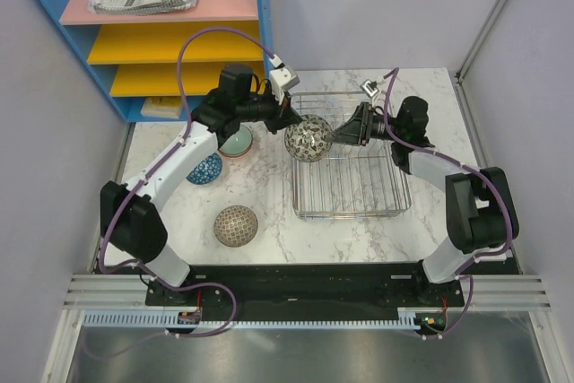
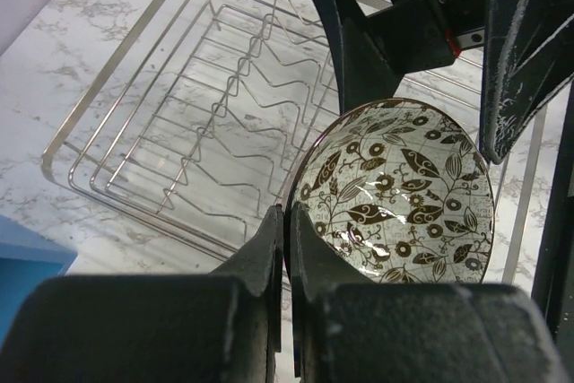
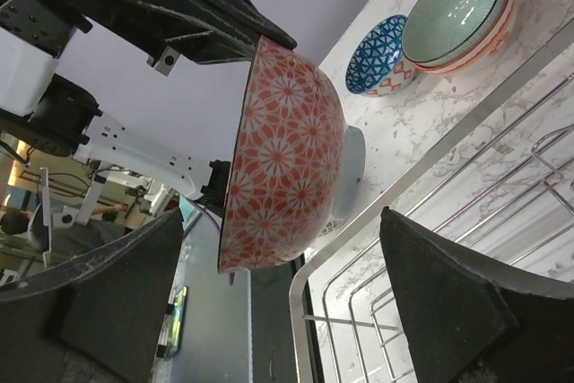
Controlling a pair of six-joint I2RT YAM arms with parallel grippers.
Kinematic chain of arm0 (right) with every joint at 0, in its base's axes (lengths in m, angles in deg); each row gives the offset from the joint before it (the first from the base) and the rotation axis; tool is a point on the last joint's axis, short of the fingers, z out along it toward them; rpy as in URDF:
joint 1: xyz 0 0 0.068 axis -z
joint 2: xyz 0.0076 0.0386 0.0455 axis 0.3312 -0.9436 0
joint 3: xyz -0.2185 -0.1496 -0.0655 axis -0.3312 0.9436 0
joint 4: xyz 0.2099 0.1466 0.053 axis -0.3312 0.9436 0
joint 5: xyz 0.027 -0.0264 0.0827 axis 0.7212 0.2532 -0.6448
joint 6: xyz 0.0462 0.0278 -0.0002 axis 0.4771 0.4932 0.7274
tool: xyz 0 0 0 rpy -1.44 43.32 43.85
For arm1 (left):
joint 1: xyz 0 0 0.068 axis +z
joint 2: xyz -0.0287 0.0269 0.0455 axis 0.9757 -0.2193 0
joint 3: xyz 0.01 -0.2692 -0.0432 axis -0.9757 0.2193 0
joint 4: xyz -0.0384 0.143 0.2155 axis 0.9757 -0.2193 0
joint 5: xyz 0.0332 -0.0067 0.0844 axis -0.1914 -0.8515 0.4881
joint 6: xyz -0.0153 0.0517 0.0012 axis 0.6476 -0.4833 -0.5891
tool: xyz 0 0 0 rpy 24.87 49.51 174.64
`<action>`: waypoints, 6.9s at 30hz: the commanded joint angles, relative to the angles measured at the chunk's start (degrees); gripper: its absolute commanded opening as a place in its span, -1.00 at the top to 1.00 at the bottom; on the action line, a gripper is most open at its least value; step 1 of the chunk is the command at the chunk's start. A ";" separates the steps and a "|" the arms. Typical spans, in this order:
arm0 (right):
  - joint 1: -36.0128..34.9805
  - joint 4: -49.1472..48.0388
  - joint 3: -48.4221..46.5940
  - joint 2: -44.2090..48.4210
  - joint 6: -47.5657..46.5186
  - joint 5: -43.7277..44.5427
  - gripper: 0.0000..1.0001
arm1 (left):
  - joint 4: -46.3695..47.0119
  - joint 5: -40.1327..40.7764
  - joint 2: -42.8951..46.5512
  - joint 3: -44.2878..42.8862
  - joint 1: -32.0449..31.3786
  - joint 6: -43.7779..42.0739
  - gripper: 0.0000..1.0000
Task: Load the bowls into the dish rack
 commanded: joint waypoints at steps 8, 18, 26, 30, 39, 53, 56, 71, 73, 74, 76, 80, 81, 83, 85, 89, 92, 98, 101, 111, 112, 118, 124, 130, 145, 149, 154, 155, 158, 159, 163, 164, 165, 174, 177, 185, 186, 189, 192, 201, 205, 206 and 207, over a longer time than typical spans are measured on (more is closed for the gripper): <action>-1.14 -11.84 0.37 -2.52 6.90 -1.81 -0.96 | 4.75 -4.95 -2.27 -5.28 -1.17 4.20 0.96; -1.75 -16.94 1.34 -4.02 10.78 -2.25 -0.96 | 4.84 -4.77 -2.89 -5.64 -1.70 4.12 0.96; -2.02 -17.64 1.95 -4.29 11.04 -2.86 -0.92 | 4.75 -4.94 -3.41 -5.90 -2.13 3.94 0.96; -2.11 -19.48 2.92 -4.37 11.13 -2.95 -0.84 | 4.58 -5.21 -3.33 -5.81 -2.14 3.77 0.96; -1.85 -30.89 4.24 -5.60 17.10 -1.37 -0.74 | 4.58 -5.38 -3.06 -5.11 -2.14 3.59 0.96; -1.05 -44.80 4.59 -7.89 26.42 0.03 -0.19 | 4.58 -5.82 -3.50 -4.76 -2.14 3.59 0.96; -0.97 -44.71 4.59 -7.98 26.42 0.30 0.12 | 4.67 -6.00 -3.68 -4.93 -2.14 3.50 0.96; 0.00 -22.93 5.38 -5.69 10.70 4.16 1.00 | 3.79 -7.67 -4.73 -5.73 -2.14 3.85 0.84; 0.09 -20.73 5.21 -5.52 8.41 5.04 1.00 | 3.79 -7.76 -4.91 -5.73 -2.14 3.76 0.74; 0.26 -18.19 5.03 -5.25 7.45 5.13 1.00 | 3.70 -7.76 -4.91 -5.73 -2.14 3.76 0.60; 0.44 -13.54 4.77 -4.82 4.11 5.83 1.00 | 3.61 -8.20 -4.91 -5.73 -2.14 3.85 0.47; 0.53 -6.31 3.98 -4.02 -1.26 7.41 1.00 | 3.61 -8.72 -5.00 -5.73 -2.14 4.03 0.26; 0.62 -4.91 3.71 -3.93 -2.13 7.68 1.00 | 3.53 -8.81 -5.09 -5.81 -2.22 4.03 0.23; 0.70 -3.23 3.62 -3.67 -3.46 8.29 1.00 | 3.35 -8.81 -5.00 -5.73 -2.22 4.03 0.09; 0.71 -1.31 3.45 -3.50 -4.59 9.00 1.00 | 3.26 -8.90 -4.91 -5.73 -2.22 4.12 -0.06; 0.88 7.91 1.70 -2.27 -11.25 11.19 1.00 | 2.74 -7.15 -4.21 -5.81 -2.14 4.38 -0.39; 0.88 17.93 -1.55 -0.16 -17.93 13.91 1.00 | 1.33 -4.34 -2.46 -5.20 -1.96 3.24 -0.86; 1.06 34.29 -6.92 6.17 -28.67 21.56 1.00 | -0.08 1.73 2.99 -1.51 0.75 2.01 -0.99; 1.23 40.89 -9.55 8.45 -33.69 27.80 1.00 | -1.92 8.64 5.72 0.16 2.43 1.66 -0.99; 1.41 55.29 -16.59 13.12 -46.78 55.83 1.00 | -7.63 9.29 14.42 9.47 15.35 -0.71 -0.99; 1.41 55.74 -16.94 13.20 -48.01 60.37 1.00 | -8.42 9.38 15.38 10.35 17.09 -0.98 -0.99; 0.79 57.15 -19.14 13.20 -51.88 69.72 1.00 | -8.87 11.13 20.22 19.23 20.45 -3.53 -0.99; -0.79 58.38 -20.64 12.50 -56.28 79.65 1.00 | -7.73 9.03 26.28 24.68 22.90 -4.32 -0.99; -3.25 58.82 -20.28 11.71 -59.97 85.46 1.00 | -7.90 5.78 29.80 26.62 26.33 -6.25 -0.99; -8.17 58.30 -19.23 5.83 -63.84 90.74 1.00 | -8.17 -0.37 29.81 28.20 32.23 -6.08 -0.99; -9.22 57.68 -18.88 3.89 -64.19 91.70 1.00 | -8.08 -0.46 29.28 27.94 32.49 -5.90 -0.99; -10.81 56.98 -19.23 1.96 -64.46 93.37 1.00 | -7.90 -1.16 29.45 28.38 32.76 -5.82 -0.99; -11.16 56.89 -19.23 1.26 -64.54 93.55 1.00 | -7.90 -1.25 29.37 28.38 32.76 -5.82 -0.99; -11.86 56.72 -19.67 0.20 -64.72 94.34 1.00 | -7.90 -1.87 29.54 28.55 33.02 -5.73 -0.99; -12.12 56.72 -19.84 -0.06 -64.81 94.52 1.00 | -7.73 -2.13 29.54 28.55 33.02 -5.73 -0.99; -12.92 56.72 -20.02 -1.29 -64.98 95.22 1.00 | -7.81 -2.22 29.63 28.64 33.20 -5.73 -0.99; -13.18 56.72 -20.02 -1.30 -64.98 95.22 1.00 | -7.73 -2.31 29.54 28.73 33.20 -5.81 -0.99; -13.18 56.80 -20.02 -1.56 -65.16 95.31 1.00 | -7.73 -2.40 29.54 28.64 33.28 -5.82 -0.99; -13.53 57.86 -20.19 -3.76 -65.07 94.87 0.07 | -7.64 -2.66 29.45 28.82 33.46 -5.73 -0.99; -13.53 58.56 -20.81 -4.02 -65.16 94.43 -0.21 | -7.64 -2.66 29.37 28.73 33.55 -5.82 -0.99; -13.53 61.72 -22.74 -5.34 -65.69 94.16 -0.74 | -7.64 -2.48 29.54 28.99 33.81 -6.08 -0.99; -13.53 61.81 -22.92 -5.51 -65.69 94.25 -0.78 | -7.64 -2.48 29.37 28.99 33.81 -6.17 -0.99; -13.53 62.69 -23.62 -5.60 -65.42 94.43 -0.87 | -7.55 -1.70 28.93 28.82 33.90 -6.08 -0.99; -13.53 62.95 -24.06 -5.43 -65.07 94.95 -0.91 | -7.64 -0.82 28.67 28.73 34.16 -5.73 -0.99; -13.53 65.59 -26.35 -2.88 -64.63 94.34 -0.96 | -7.11 7.71 24.45 27.85 35.30 -3.97 -0.99; -13.53 66.91 -27.40 -1.04 -64.72 92.67 -0.96 | -6.15 11.56 21.99 28.11 36.53 -3.53 -0.99; -13.53 67.17 -27.58 -0.34 -64.89 91.45 -0.96 | -5.80 12.10 21.11 28.37 36.71 -3.53 -0.99; -13.53 67.61 -27.67 0.02 -64.98 91.01 -0.96 | -5.71 12.63 20.76 28.55 36.80 -3.62 -0.99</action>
